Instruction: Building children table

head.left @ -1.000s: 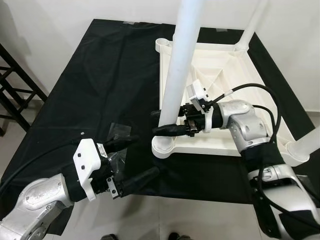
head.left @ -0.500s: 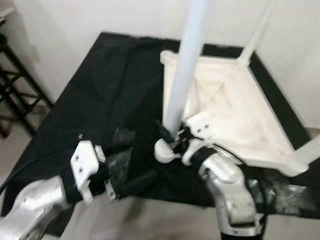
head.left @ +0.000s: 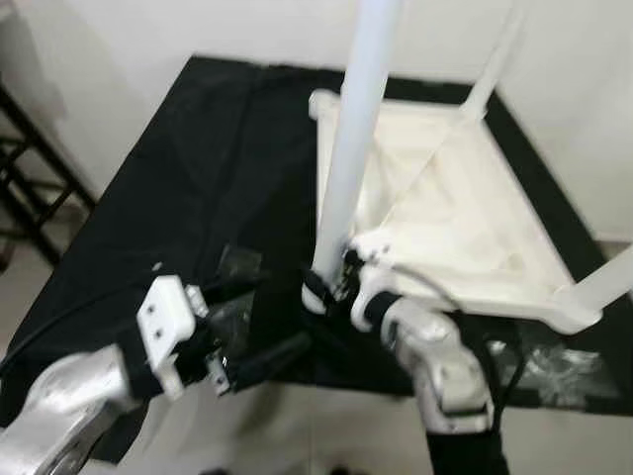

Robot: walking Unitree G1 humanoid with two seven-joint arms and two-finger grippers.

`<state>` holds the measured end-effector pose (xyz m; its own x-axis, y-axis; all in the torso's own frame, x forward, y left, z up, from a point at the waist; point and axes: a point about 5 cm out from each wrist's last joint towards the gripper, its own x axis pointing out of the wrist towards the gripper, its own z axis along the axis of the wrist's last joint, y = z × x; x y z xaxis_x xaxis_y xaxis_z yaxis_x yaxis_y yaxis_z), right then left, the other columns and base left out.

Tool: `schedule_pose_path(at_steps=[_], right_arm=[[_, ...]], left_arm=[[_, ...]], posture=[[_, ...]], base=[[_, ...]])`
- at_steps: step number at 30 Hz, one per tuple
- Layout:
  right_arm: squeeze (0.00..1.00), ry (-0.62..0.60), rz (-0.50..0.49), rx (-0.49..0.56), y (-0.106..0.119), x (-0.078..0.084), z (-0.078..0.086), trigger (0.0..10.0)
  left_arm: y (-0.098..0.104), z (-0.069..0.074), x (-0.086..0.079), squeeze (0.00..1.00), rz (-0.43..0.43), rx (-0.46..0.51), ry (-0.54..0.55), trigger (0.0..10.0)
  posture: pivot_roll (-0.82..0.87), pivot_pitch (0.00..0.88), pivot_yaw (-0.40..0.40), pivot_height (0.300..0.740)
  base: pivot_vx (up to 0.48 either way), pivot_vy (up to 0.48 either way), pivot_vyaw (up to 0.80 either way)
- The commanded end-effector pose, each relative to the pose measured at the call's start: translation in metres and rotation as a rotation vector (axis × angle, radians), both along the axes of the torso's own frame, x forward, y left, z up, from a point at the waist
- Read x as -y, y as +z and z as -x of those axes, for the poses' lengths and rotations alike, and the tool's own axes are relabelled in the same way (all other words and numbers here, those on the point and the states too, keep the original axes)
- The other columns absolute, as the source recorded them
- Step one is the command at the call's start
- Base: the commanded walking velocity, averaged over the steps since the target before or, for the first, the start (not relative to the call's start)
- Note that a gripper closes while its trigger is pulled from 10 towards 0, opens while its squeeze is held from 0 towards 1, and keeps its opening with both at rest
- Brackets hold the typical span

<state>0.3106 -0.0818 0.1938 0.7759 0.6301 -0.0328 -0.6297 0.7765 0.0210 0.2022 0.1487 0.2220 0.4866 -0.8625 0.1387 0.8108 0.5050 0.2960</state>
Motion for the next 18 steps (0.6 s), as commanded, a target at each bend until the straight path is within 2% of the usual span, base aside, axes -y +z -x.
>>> schedule_pose_path(at_steps=[1,2,3,4,5,7,8,10,14,15,16,18], right_arm=[[0.85,0.144,-0.025,0.102,0.018,0.002,-0.003,10.0],[0.45,0.254,-0.012,0.143,0.026,0.005,-0.005,10.0],[0.45,0.254,-0.012,0.143,0.026,0.005,-0.005,10.0],[0.00,0.359,0.001,0.165,0.032,0.009,-0.006,10.0],[0.00,0.359,0.001,0.165,0.032,0.009,-0.006,10.0],[0.00,0.505,0.048,0.166,0.034,0.016,-0.014,10.0],[0.00,0.505,0.048,0.166,0.034,0.016,-0.014,10.0],[0.00,0.614,0.083,0.143,0.034,0.018,-0.024,10.0],[0.00,0.679,0.099,0.130,0.035,0.017,-0.030,10.0],[0.00,0.703,0.102,0.128,0.036,0.017,-0.032,9.5],[0.00,0.727,0.090,0.119,0.038,0.017,-0.036,0.0],[0.00,0.745,0.088,0.117,0.040,0.018,-0.039,0.0]], left_arm=[[-0.001,0.001,0.003,0.00,0.008,-0.004,-0.009,10.0],[-0.001,0.001,0.003,0.00,0.009,-0.003,-0.009,10.0],[-0.001,0.001,0.003,0.00,0.009,-0.003,-0.009,10.0],[-0.002,0.001,0.004,0.00,0.011,-0.003,-0.010,10.0],[-0.002,0.001,0.004,0.00,0.011,-0.003,-0.010,10.0],[-0.003,0.000,0.006,0.00,0.016,-0.004,-0.014,10.0],[-0.003,0.000,0.006,0.00,0.016,-0.004,-0.014,10.0],[-0.003,0.000,0.008,0.00,0.022,-0.004,-0.018,10.0],[-0.002,0.001,0.008,0.00,0.024,-0.003,-0.019,10.0],[-0.002,0.001,0.008,0.00,0.025,-0.002,-0.019,10.0],[-0.001,0.000,0.009,0.00,0.024,-0.001,-0.019,10.0],[-0.001,0.000,0.009,0.00,0.027,0.000,-0.021,10.0]], posture=[[0.11,0.226,-0.095,0.740],[0.11,0.224,-0.097,0.740],[0.11,0.224,-0.097,0.740],[0.11,0.224,-0.097,0.740],[0.11,0.224,-0.097,0.740],[0.12,0.218,-0.099,0.740],[0.12,0.218,-0.099,0.740],[0.12,0.218,-0.101,0.740],[0.12,0.216,-0.099,0.740],[0.12,0.216,-0.099,0.740],[0.12,0.218,-0.099,0.740],[0.12,0.221,-0.100,0.740]], base=[[0.000,0.000,0.00],[0.000,0.000,0.00],[0.000,0.000,0.00],[0.000,0.000,0.00],[0.000,0.000,0.00],[0.000,0.000,0.00],[0.000,0.000,0.00],[0.000,0.000,0.00],[0.000,0.000,0.00],[0.000,0.000,0.00],[0.000,0.000,0.00],[0.000,0.000,0.00]])
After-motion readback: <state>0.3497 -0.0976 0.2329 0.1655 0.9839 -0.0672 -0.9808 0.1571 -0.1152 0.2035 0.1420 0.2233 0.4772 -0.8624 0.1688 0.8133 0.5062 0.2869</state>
